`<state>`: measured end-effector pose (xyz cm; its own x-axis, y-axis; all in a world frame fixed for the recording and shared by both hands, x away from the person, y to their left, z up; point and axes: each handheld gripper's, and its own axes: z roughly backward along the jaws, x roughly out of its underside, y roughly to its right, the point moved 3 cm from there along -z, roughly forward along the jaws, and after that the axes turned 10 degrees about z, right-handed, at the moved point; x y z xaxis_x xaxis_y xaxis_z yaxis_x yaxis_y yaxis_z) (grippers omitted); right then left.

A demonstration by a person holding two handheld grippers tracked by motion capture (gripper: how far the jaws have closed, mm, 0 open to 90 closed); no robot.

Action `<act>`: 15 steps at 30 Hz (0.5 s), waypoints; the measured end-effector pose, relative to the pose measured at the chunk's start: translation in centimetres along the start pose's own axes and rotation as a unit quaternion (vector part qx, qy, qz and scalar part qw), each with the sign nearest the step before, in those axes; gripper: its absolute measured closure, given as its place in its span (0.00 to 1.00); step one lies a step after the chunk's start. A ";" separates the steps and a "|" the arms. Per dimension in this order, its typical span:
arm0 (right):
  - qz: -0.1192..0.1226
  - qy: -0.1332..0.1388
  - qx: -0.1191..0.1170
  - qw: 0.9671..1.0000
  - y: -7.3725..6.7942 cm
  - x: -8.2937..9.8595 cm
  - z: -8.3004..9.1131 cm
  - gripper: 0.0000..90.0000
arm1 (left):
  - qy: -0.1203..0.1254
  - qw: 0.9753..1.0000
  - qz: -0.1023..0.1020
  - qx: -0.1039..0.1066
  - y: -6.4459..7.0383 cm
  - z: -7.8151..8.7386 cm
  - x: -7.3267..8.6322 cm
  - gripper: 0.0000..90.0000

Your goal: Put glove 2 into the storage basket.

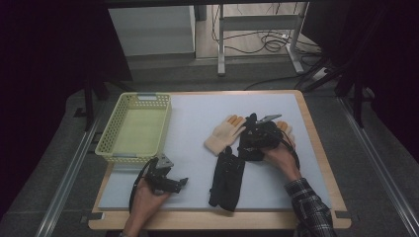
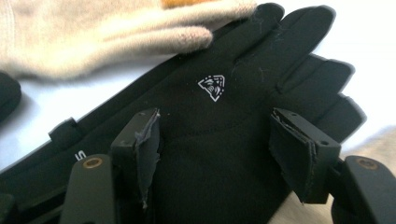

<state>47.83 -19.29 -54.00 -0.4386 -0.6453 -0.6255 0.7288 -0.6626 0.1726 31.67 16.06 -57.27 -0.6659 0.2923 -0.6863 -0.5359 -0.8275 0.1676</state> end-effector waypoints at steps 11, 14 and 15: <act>-0.001 -0.014 0.020 1.000 -1.3 -0.5 0.9 0.86 | 0.000 1.000 0.000 0.000 0.0 0.0 0.0 0.07; -0.017 -0.002 0.015 1.000 -1.0 -0.3 1.2 0.86 | 0.000 1.000 0.000 0.000 0.0 0.0 0.0 0.07; -0.023 0.004 0.015 1.000 -0.9 -0.2 1.5 0.87 | 0.000 1.000 0.000 0.000 0.0 0.0 0.0 0.07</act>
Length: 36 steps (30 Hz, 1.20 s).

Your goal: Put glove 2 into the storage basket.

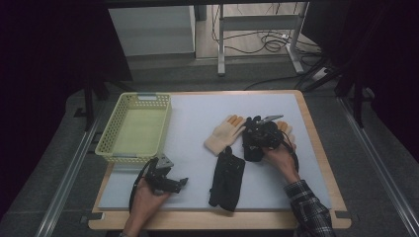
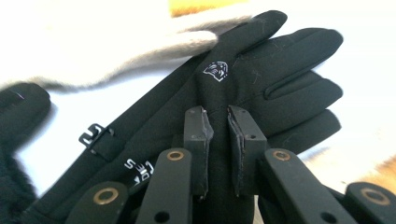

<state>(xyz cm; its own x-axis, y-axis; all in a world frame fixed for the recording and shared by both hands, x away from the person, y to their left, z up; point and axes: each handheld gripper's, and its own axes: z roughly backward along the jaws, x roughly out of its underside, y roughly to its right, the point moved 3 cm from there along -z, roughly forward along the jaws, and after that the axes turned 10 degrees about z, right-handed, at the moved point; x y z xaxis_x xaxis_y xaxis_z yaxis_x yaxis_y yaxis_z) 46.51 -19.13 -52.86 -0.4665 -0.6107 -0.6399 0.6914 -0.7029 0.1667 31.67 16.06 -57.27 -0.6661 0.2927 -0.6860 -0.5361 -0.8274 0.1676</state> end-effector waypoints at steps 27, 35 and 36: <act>0.026 0.097 -0.123 0.987 -11.1 0.9 9.1 0.84 | 0.001 1.000 0.001 0.000 0.0 0.0 0.0 0.07; 0.065 0.077 -0.130 0.986 -13.3 2.3 6.3 0.61 | 0.000 1.000 -0.001 -0.001 0.0 0.0 0.0 0.07; 0.089 0.070 -0.119 0.986 -12.9 2.2 6.6 0.59 | 0.000 1.000 0.000 0.000 0.0 0.0 0.0 0.07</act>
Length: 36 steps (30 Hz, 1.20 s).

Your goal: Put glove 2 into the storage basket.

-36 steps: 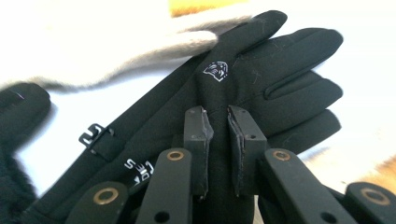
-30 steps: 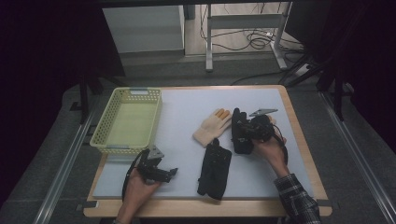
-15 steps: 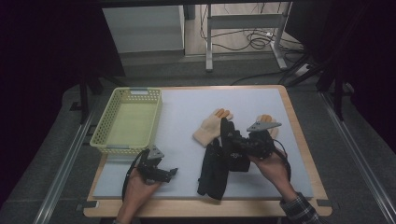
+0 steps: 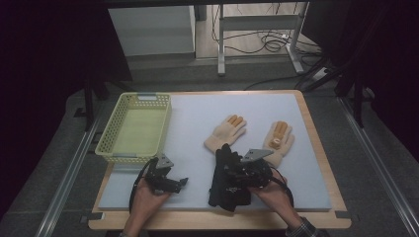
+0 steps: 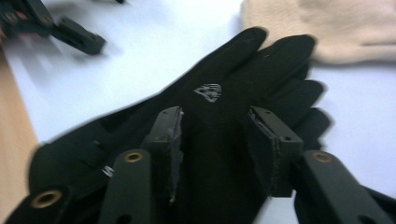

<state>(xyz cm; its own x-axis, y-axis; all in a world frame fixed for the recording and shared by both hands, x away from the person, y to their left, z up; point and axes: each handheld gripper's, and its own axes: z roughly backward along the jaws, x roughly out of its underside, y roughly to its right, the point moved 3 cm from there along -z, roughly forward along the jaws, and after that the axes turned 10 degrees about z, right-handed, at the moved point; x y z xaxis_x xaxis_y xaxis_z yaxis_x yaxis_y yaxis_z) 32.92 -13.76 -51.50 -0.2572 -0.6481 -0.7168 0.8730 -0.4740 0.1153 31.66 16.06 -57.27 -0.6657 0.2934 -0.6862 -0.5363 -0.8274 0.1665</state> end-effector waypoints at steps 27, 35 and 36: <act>-0.003 -0.033 -0.042 0.999 0.1 -1.6 -0.3 0.91 | 0.001 1.000 0.001 0.000 0.0 0.0 0.0 0.07; -0.060 0.000 -0.033 0.998 -1.1 -2.7 1.0 0.90 | 0.001 1.000 0.001 0.000 0.0 0.0 0.0 0.07; -0.066 0.004 -0.028 0.997 -1.3 -2.7 0.9 0.90 | 0.001 1.000 0.001 0.000 0.0 0.0 0.0 0.07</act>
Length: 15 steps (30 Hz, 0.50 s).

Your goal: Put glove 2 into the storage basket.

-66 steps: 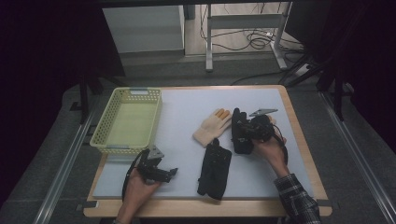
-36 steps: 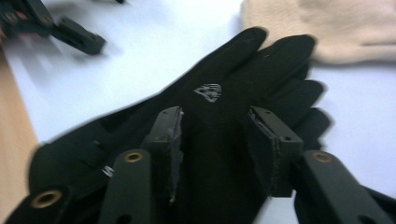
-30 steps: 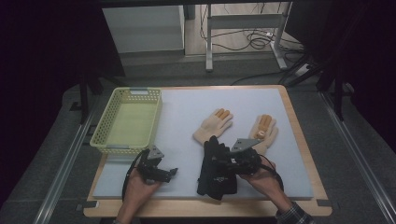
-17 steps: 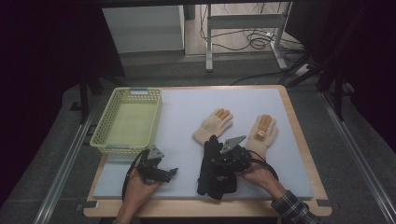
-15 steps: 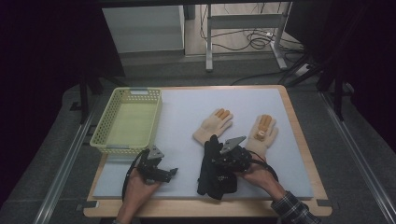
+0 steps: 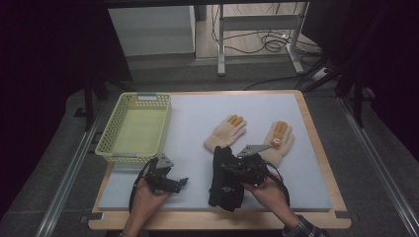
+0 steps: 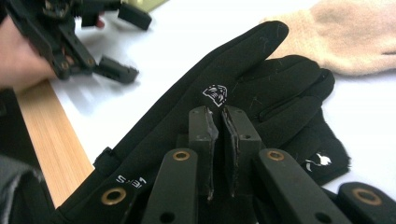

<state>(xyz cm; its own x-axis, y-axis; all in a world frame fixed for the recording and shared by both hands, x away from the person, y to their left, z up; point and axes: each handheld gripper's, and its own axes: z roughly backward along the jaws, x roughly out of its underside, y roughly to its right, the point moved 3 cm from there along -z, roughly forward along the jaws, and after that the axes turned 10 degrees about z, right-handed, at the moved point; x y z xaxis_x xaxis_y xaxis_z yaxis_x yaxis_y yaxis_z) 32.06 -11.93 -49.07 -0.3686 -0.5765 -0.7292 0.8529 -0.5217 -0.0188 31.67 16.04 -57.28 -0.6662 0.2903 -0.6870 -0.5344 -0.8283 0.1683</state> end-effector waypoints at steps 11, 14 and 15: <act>0.004 0.008 0.043 0.999 1.0 1.4 -1.7 0.62 | -0.001 1.000 -0.001 0.000 0.0 0.0 0.0 0.07; 0.006 0.015 0.075 0.997 3.1 0.6 -0.7 0.69 | 0.000 1.000 0.000 0.000 0.0 0.0 0.0 0.07; 0.006 0.015 0.075 0.997 3.1 0.6 -0.7 0.69 | 0.000 1.000 0.000 0.000 0.0 0.0 0.0 0.07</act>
<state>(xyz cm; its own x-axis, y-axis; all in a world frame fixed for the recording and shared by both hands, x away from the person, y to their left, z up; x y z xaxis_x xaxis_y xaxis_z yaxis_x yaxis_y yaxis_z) 34.77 -13.42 -50.05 -0.3461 -0.5658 -0.7484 0.7912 -0.6047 0.0912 31.66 16.05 -57.28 -0.6661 0.2909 -0.6868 -0.5347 -0.8282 0.1678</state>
